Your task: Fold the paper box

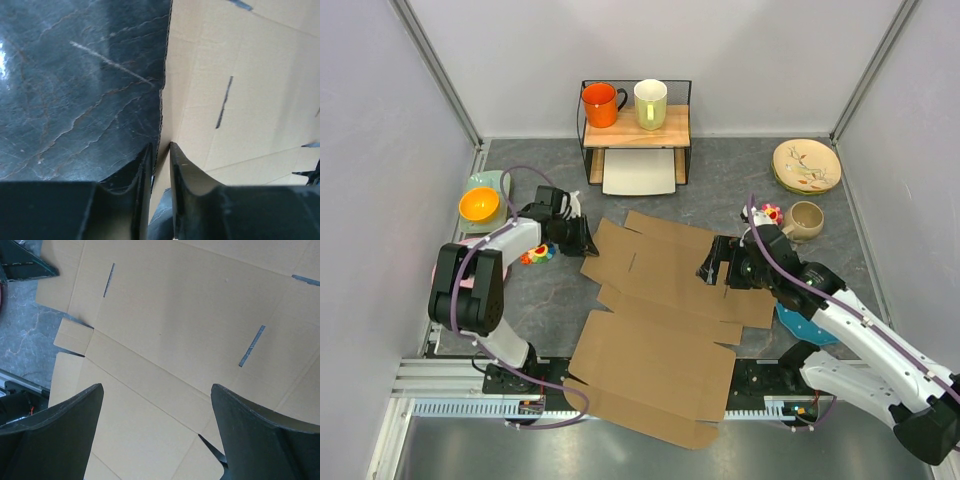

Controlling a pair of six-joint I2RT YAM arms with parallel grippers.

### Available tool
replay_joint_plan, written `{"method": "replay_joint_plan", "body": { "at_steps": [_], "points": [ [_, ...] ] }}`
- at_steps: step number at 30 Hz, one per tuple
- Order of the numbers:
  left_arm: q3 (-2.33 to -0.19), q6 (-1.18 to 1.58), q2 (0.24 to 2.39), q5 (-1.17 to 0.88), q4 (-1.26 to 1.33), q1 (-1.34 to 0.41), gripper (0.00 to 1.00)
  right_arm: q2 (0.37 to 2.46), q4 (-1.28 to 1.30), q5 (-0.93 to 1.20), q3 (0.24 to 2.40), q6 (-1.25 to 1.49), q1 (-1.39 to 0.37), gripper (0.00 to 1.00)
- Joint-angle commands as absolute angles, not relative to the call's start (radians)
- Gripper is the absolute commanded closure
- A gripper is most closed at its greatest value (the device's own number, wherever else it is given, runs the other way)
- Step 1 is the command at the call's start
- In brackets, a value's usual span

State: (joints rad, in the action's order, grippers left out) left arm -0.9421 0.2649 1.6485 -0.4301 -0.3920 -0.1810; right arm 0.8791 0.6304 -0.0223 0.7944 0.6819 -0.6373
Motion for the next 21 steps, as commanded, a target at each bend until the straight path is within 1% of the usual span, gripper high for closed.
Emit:
{"method": "replay_joint_plan", "body": {
  "at_steps": [1, 4, 6, 11, 13, 15, 17, 21],
  "points": [
    [-0.905, 0.224, 1.548, -0.497, -0.272, -0.196, 0.76, 0.888, 0.637, -0.046, 0.862, 0.66, -0.637, 0.04],
    [-0.835, 0.222, 1.465, -0.474, -0.183, -0.219, 0.81, 0.896, 0.66, -0.063, 0.9, 0.649, -0.637, 0.04],
    [-0.78, 0.241, 1.41, -0.411, -0.122, -0.251, 0.87, 0.905, 0.673, -0.074, 0.928, 0.64, -0.637, 0.04],
    [-0.559, 0.299, 1.189, -0.298, 0.163, -0.36, 0.94, 0.933, 0.681, -0.124, 0.971, 0.64, -0.637, 0.03],
    [-0.475, 0.293, 1.122, -0.243, 0.221, -0.412, 0.94, 0.942, 0.68, -0.14, 0.988, 0.64, -0.635, 0.03],
    [-0.434, 0.284, 1.036, -0.218, 0.27, -0.433, 0.95, 0.951, 0.667, -0.163, 0.991, 0.626, -0.637, 0.05],
    [-0.384, 0.267, 0.961, -0.209, 0.294, -0.44, 0.96, 0.948, 0.631, -0.158, 0.986, 0.604, -0.637, 0.11],
    [-0.321, 0.224, 0.843, -0.186, 0.33, -0.469, 0.98, 0.991, 0.626, -0.105, 1.032, 0.513, -0.637, 0.12]
  ]
}}
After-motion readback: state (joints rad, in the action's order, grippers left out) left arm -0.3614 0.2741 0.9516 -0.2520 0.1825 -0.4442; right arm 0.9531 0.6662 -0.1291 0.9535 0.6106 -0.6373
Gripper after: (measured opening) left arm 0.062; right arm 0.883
